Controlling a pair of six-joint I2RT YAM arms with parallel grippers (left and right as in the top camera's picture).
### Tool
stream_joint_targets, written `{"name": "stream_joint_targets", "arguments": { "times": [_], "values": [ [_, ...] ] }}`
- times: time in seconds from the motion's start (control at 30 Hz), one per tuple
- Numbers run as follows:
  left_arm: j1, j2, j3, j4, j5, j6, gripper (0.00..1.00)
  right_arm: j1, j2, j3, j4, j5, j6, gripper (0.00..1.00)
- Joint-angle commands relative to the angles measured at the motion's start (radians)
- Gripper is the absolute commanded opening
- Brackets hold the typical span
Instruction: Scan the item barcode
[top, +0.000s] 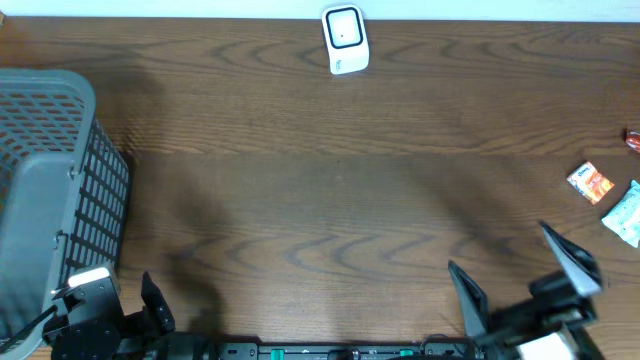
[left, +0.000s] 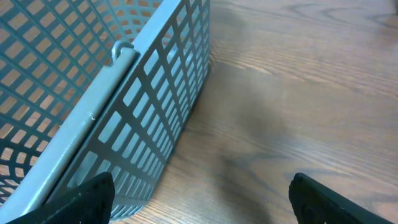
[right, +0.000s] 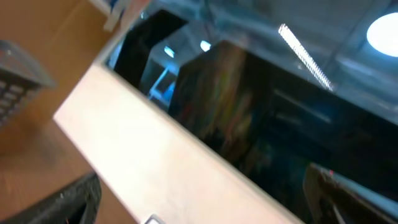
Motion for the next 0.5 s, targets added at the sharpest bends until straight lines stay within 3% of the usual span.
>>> {"name": "stream_joint_targets", "arguments": {
  "times": [0.0,0.47],
  "values": [
    [0.002,-0.006,-0.001,-0.003,-0.002,-0.006,0.9,-0.023,-0.062,-0.13,0.072,0.044,0.01,0.99],
    [0.002,-0.006,-0.001,-0.003,-0.002,-0.006,0.9,-0.048,-0.061,-0.46,0.137,0.234,-0.051,0.99]
  ]
}}
